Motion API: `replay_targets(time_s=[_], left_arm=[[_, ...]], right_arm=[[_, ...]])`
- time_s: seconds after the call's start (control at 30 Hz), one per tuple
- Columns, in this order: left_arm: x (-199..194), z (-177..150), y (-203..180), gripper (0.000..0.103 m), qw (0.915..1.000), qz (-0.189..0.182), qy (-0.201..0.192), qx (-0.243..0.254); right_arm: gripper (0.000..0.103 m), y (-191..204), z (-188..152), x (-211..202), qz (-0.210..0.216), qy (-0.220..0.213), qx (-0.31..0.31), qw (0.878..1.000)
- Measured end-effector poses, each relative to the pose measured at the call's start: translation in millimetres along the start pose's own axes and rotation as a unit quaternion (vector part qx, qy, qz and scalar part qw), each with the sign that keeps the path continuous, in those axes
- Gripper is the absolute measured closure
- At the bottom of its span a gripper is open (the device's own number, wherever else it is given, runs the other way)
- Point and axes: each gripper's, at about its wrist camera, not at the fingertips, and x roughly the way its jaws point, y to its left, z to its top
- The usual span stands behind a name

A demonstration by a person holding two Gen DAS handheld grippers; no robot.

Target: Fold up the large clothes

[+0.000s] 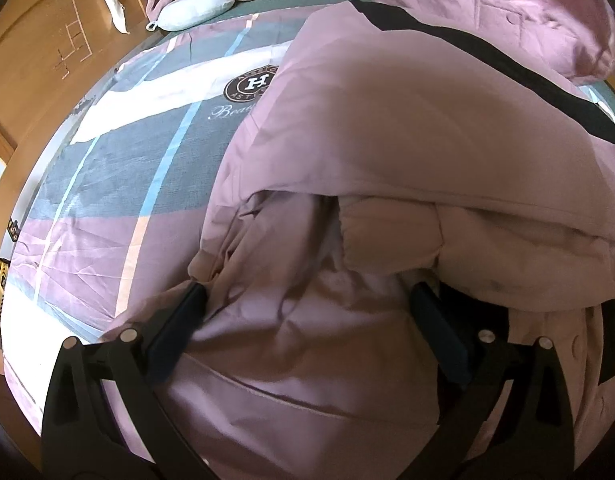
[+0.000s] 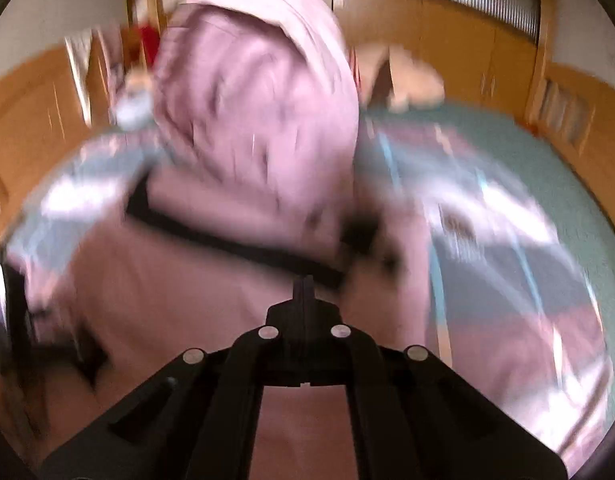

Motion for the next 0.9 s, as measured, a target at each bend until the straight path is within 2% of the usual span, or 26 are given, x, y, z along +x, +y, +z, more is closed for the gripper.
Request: replay_targets(time_s=[0.07, 0.1, 0.17, 0.2, 0.23, 0.3, 0.37, 0.4, 0.43, 0.47, 0.5, 0.53, 0.57, 0.67, 0.7, 0.73, 0.77, 0.8, 0.83, 0.87, 0.9], left_arm=[[-1.8, 0.9, 3.3, 0.002, 0.9999, -0.006, 0.004, -0.01], [-2.2, 1.4, 4.2, 0.002, 0.9998, -0.008, 0.004, -0.015], [-3.5, 0.0, 4.6, 0.002, 0.9998, -0.008, 0.002, -0.018], [-2.9, -0.6, 3.6, 0.002, 0.9999, -0.005, 0.001, -0.015], [-2.5, -1.4, 2.6, 0.002, 0.9999, -0.002, 0.0, -0.013], [-2.4, -1.9, 2.2, 0.002, 0.9999, 0.002, -0.002, -0.012], [-3.9, -3.7, 0.1, 0.002, 0.9999, 0.002, -0.003, -0.011], [-3.4, -3.7, 0.3, 0.002, 0.9999, 0.001, -0.002, -0.011], [-2.8, -3.3, 0.5, 0.002, 0.9999, 0.001, 0.0, -0.011], [-2.1, -2.2, 1.0, 0.002, 0.9999, 0.0, 0.001, -0.011], [-1.7, -1.5, 1.2, 0.002, 0.9999, -0.001, 0.003, -0.011], [-0.8, -0.1, 2.5, 0.002, 0.9999, -0.005, 0.006, -0.012], [-0.5, 0.9, 3.2, 0.002, 0.9999, -0.008, 0.008, -0.011], [-1.1, 1.1, 4.2, 0.002, 0.9998, -0.016, 0.01, -0.006], [-1.6, 0.5, 3.9, 0.002, 0.9998, -0.017, 0.009, -0.005], [-1.7, 0.1, 3.4, 0.002, 0.9998, -0.016, 0.009, -0.003], [-1.6, -0.1, 2.2, 0.002, 0.9999, -0.014, 0.009, -0.002], [-1.6, 0.0, 1.0, 0.002, 0.9999, -0.012, 0.01, 0.0], [-1.3, 0.3, 0.9, 0.002, 0.9999, -0.011, 0.01, 0.0], [-1.6, 0.8, 0.7, 0.002, 0.9999, -0.011, 0.01, -0.002], [-2.2, 1.8, 1.0, 0.002, 0.9999, -0.012, 0.011, -0.003]], right_arm=[[0.103, -8.9, -18.6, -3.0, -0.021, 0.015, 0.01, 1.0], [0.098, -9.4, -17.4, -4.9, -0.026, 0.014, 0.013, 0.999], [0.07, 2.0, -0.1, -14.0, -0.019, -0.006, 0.014, 1.0], [0.032, 7.4, 9.4, -15.6, -0.017, -0.019, 0.01, 1.0], [0.013, 16.1, 21.6, -20.4, -0.017, -0.042, 0.001, 0.999], [0.012, 36.8, 55.1, -20.8, -0.03, -0.082, -0.029, 0.996], [0.012, 55.6, 102.4, -1.5, -0.033, -0.086, -0.039, 0.995], [0.012, 58.1, 116.8, 5.2, -0.006, -0.078, -0.017, 0.997], [0.011, 59.1, 132.6, 19.2, 0.049, -0.057, 0.024, 0.997], [0.008, 60.4, 146.7, 44.6, 0.139, -0.006, 0.094, 0.986], [0.005, 60.9, 149.1, 65.1, 0.186, 0.026, 0.143, 0.972], [0.005, 61.6, 148.3, 82.2, 0.216, 0.044, 0.191, 0.956], [0.005, 59.8, 144.6, 98.8, 0.234, 0.031, 0.251, 0.939], [0.005, 43.3, 134.7, 123.5, 0.229, -0.031, 0.355, 0.906], [0.006, 28.9, 129.3, 136.7, 0.232, -0.06, 0.417, 0.877], [0.02, 21.1, 125.3, 141.8, 0.243, -0.072, 0.448, 0.858], [0.041, 12.9, 124.4, 149.3, 0.27, -0.077, 0.474, 0.835], [0.079, 6.7, 128.5, 157.5, 0.31, -0.067, 0.481, 0.817], [0.088, 4.1, 131.7, 154.4, 0.321, -0.065, 0.473, 0.818], [0.09, 3.9, 134.3, 143.3, 0.32, -0.074, 0.454, 0.828], [0.091, 9.1, 137.4, 123.2, 0.329, -0.086, 0.41, 0.846]])
